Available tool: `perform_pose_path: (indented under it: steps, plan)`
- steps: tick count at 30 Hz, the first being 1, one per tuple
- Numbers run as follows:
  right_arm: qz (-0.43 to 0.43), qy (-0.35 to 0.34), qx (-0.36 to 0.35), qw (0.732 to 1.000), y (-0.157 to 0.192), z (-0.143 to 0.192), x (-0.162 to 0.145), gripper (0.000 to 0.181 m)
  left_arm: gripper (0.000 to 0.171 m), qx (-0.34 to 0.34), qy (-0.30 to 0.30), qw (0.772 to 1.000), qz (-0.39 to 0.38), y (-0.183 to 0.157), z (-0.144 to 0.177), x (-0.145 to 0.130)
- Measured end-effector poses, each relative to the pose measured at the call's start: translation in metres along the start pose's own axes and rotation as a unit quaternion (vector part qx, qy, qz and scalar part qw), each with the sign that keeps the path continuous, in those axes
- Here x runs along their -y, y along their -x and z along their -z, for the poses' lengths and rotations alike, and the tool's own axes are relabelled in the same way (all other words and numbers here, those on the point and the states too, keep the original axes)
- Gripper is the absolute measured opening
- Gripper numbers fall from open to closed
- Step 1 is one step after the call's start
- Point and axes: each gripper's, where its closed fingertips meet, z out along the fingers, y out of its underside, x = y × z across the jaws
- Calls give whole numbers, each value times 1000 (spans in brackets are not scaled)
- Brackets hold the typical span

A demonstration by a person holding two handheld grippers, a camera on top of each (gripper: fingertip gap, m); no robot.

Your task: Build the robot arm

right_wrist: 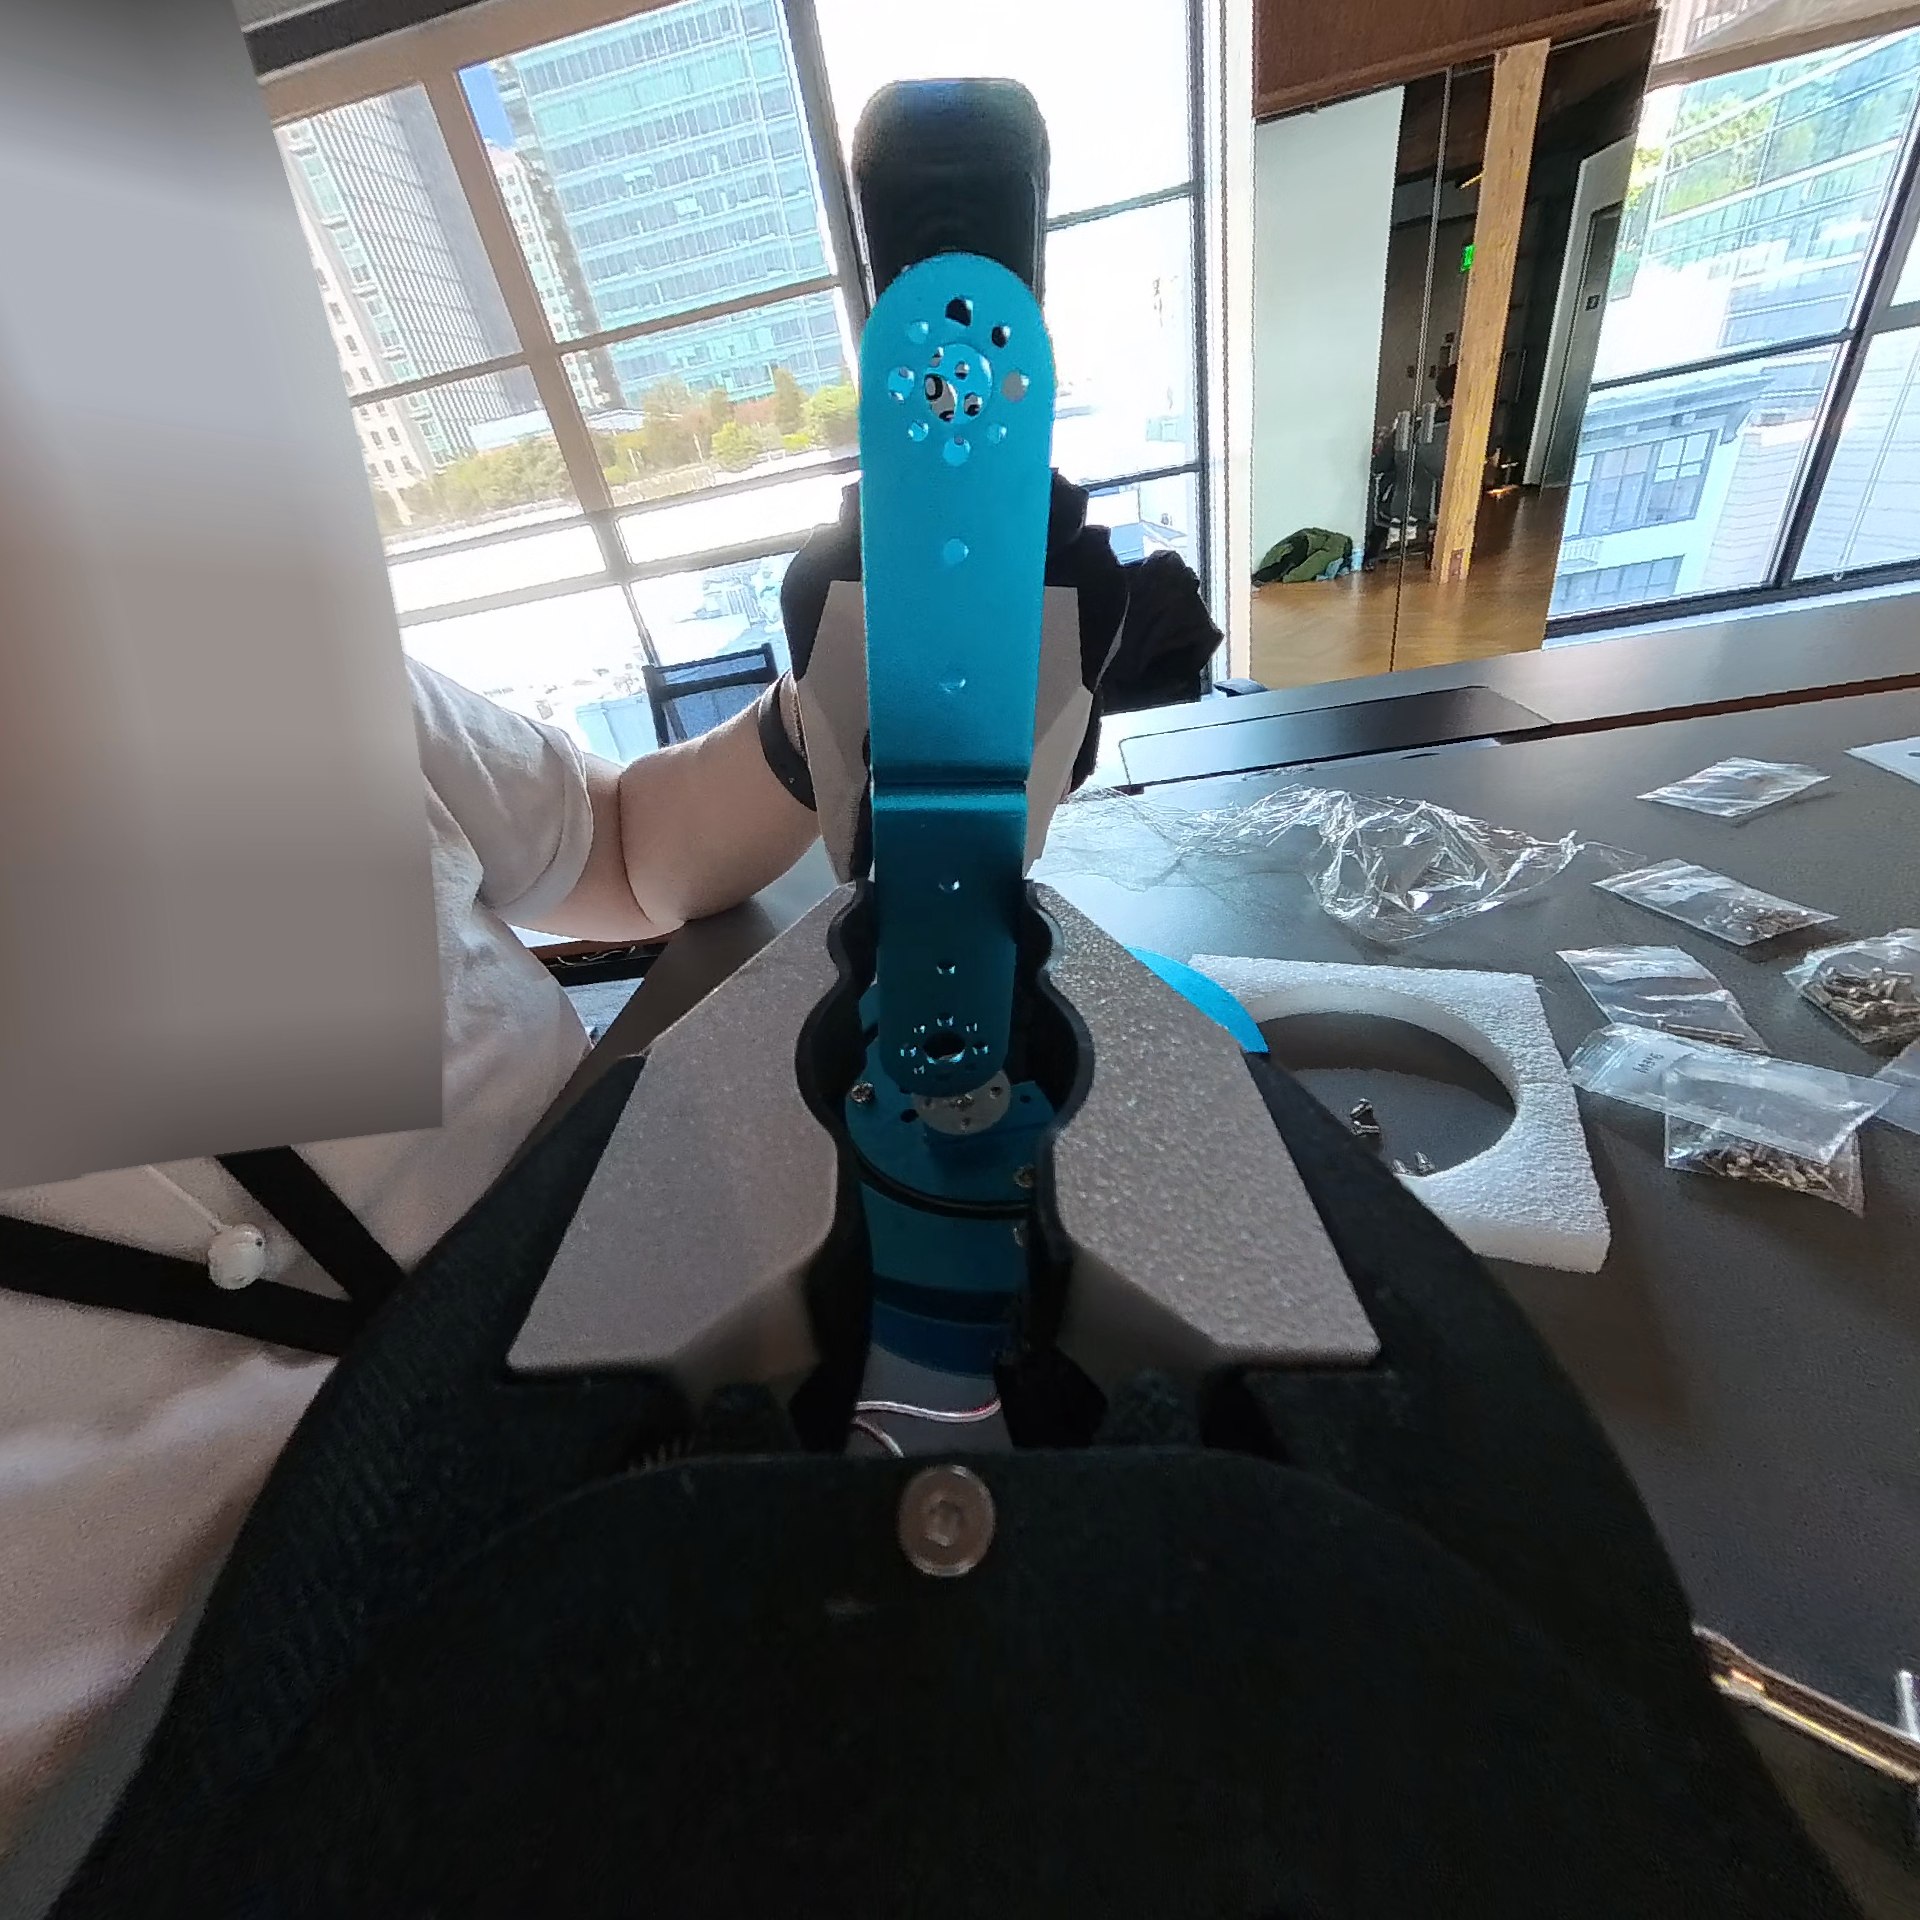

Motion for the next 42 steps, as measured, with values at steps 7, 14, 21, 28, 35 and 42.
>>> perform_pose_path:
  steps: [7, 14, 21, 28, 35, 42]
  plan:
    - [-16, -5, 7, 1000, 0, 4, 1, 25, 25, 0, -11, 1000, 13, 0, -2, 5]
    - [-8, 0, 7, 1000, 0, 6, 0, 26, 25, 8, -14, 1000, 13, -1, -4, 8]
    - [-16, -7, 11, 1000, -2, 10, 1, 25, 26, 28, -6, 999, 25, 0, -7, 9]
    - [-13, -9, 12, 1000, -1, 10, 2, 25, 26, 29, -3, 999, 25, 0, -7, 9]
    - [-5, -16, 10, 1000, -2, 8, 1, 26, 26, 23, 6, 1000, 12, 1, -6, 3]
    - [26, -4, -15, 1000, -4, 8, -1, 26, 25, 12, -1, 1000, 12, 2, -5, 3]
